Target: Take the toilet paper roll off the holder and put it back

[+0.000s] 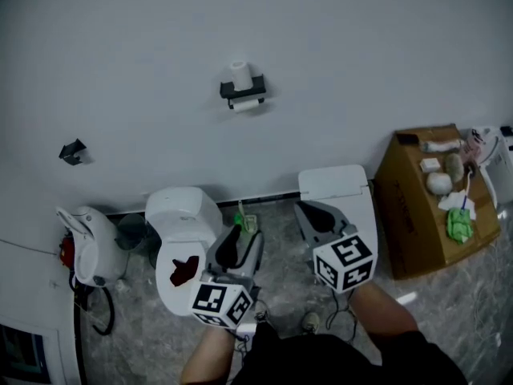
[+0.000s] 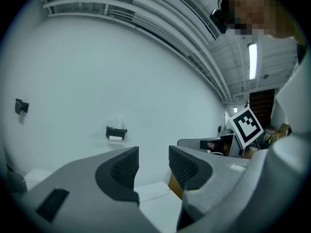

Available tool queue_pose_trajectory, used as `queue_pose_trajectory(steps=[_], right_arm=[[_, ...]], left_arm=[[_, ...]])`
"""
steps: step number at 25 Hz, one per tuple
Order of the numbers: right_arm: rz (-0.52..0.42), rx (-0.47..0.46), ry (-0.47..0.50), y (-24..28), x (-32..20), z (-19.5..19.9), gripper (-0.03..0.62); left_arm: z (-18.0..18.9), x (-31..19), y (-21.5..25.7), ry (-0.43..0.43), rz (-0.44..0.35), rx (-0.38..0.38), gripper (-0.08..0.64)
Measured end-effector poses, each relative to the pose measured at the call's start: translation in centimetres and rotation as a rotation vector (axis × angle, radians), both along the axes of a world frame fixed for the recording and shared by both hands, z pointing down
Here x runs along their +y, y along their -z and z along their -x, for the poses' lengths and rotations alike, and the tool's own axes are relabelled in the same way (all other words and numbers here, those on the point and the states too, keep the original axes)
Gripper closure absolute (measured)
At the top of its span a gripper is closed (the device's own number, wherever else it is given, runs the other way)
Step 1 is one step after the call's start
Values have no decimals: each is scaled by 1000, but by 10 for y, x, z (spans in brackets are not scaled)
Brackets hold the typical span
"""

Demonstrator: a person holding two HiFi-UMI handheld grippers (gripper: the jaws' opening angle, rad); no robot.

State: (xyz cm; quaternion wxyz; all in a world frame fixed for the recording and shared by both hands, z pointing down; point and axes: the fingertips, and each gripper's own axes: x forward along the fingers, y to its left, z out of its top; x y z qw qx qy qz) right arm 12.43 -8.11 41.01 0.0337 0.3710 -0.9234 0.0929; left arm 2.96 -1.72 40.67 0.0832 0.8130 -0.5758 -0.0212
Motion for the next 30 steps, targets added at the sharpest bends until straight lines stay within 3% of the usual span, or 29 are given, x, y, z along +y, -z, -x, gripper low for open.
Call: queue_pose_trajectory(steps=[6,11,13,20,30], right_arm=[[-22,18,41,-3,21,12,595],[-27,21,34,1,32,27,595],[-25,24,27,2,35,36,595],[-7,0,-4,3,39,64,596],[-6,33,-25,3,49,105,595]], left_arm=[[6,15,-3,16,-3,3,387],[26,22,2,20,-31,2,534],[35,23,4,12,-28,12,554],[58,24,5,-36,-40,-25,555],[98,24,5,-73,-46,11,555]])
